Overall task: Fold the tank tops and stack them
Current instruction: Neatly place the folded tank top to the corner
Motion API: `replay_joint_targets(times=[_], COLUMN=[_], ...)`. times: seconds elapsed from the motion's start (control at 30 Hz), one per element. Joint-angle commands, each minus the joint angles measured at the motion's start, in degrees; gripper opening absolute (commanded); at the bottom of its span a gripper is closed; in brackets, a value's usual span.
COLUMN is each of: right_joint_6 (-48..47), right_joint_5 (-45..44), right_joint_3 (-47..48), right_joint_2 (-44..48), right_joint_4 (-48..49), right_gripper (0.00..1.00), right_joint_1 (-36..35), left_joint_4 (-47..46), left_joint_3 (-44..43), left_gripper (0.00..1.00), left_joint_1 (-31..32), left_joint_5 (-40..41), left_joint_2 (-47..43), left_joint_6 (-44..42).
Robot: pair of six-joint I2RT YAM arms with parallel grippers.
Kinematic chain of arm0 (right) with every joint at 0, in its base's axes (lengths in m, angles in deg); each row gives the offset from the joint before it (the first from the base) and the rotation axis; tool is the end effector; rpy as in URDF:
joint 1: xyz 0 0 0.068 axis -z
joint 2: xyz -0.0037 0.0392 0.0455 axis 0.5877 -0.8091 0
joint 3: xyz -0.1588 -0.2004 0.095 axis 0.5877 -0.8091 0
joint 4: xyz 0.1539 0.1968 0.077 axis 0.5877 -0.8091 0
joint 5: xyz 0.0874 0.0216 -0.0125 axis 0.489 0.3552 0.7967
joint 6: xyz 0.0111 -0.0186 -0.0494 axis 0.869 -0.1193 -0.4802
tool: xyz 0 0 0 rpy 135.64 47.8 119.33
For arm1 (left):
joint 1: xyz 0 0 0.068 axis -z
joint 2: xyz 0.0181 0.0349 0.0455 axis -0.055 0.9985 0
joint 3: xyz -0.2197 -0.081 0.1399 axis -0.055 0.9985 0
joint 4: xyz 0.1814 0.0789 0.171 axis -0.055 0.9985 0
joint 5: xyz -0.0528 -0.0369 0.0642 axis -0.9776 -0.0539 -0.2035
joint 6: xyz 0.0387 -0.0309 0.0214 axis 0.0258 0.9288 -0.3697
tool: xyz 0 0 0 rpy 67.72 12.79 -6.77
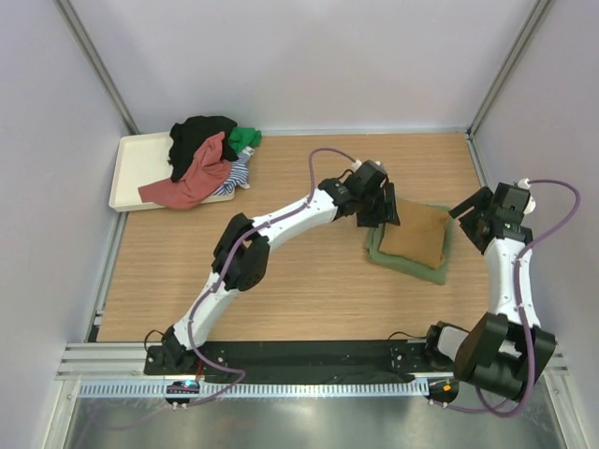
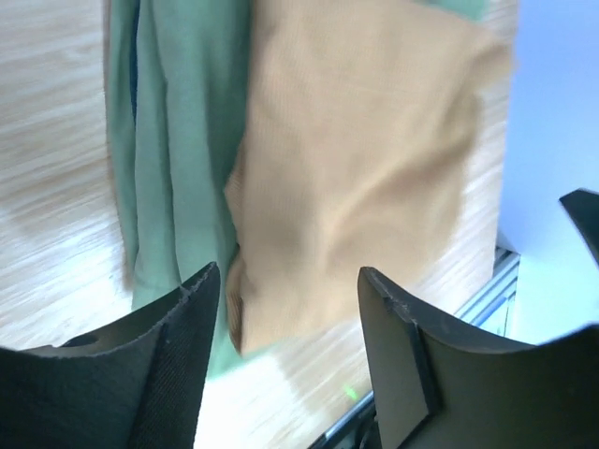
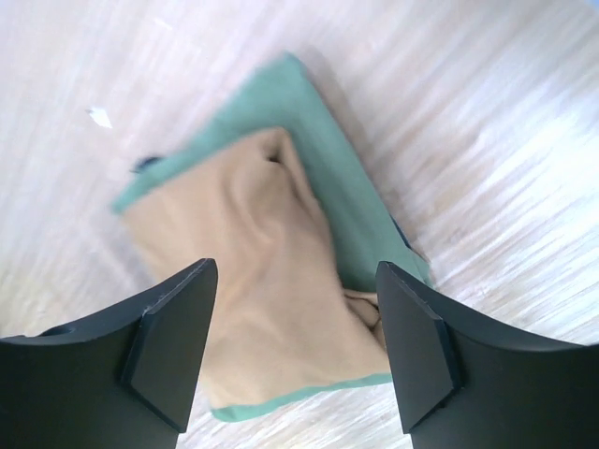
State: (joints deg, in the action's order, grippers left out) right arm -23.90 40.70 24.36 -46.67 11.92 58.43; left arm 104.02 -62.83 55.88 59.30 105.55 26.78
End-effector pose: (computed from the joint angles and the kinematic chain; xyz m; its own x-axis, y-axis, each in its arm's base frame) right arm 0.2276 -0.0918 0.2570 -0.3820 0.7492 -0.5411 0.6623 0.6302 0.4051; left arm 0.3254 -0.4364 0.2142 -0.9375 -0.0760 -0.3396 0.1663 0.7594 -0.6290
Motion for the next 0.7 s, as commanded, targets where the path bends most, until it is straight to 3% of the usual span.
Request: replay_joint_targets(times=[0.0,0.03,0.13,0.17,0.23,0.27,0.3,0.5,0.67], right_joint_6=[-3.32,-3.76,-4.91,-4.91,-5.09,-4.83,-4.65,1.84,8.09], right_joint_5=[-1.12,-0.85,1.08,3.35,7.91,13.59,16.17,40.67,40.83], right_joint_3=[1.68,1.24,-0.07,-0.69,-3.15,-4.02,-5.6,-12.54,-19.14], right_joint_2=[5.27,6.23,6.68,7.21,7.91,8.61,8.62,2.04,-0.34], right_joint_4=[-0.78,-1.48,-2.45,-1.84,1.22,2.37,3.43,19.23,34.72], right_gripper=[0.75,0.75,0.83,0.79,0.66,0.53,0.49,0.34,0.33], right_joint_1=[0.33,0.33,0.33,0.33,0.33,0.33,0.33,0.06,-0.02], left_joint_4=[1.06,0.79,-0.52,-0.87,-1.14,-1.49,-2.62,-9.57,-10.98], left_joint_3=[-0.08,2.97,10.44,12.3,17.82,19.94,22.32,45.41,56.16], left_gripper=[0.62,0.63,0.79,0.86,0.86,0.87,0.87,0.86,0.86], left_joint_1=[-0.35,-0.17,0.61,0.88,1.67,1.85,2.11,2.29,2.2], left_joint_5=[2.71,2.89,4.99,5.52,7.36,7.98,9.29,14.57,18.18], left_joint_2=[-10.37,-13.08,-18.87,-20.12,-24.59,-26.62,-28.47,-45.78,-56.85], left_joint_6=[-5.39,-5.92,-7.77,-8.29,-9.44,-9.79,-10.05,-12.6,-13.92])
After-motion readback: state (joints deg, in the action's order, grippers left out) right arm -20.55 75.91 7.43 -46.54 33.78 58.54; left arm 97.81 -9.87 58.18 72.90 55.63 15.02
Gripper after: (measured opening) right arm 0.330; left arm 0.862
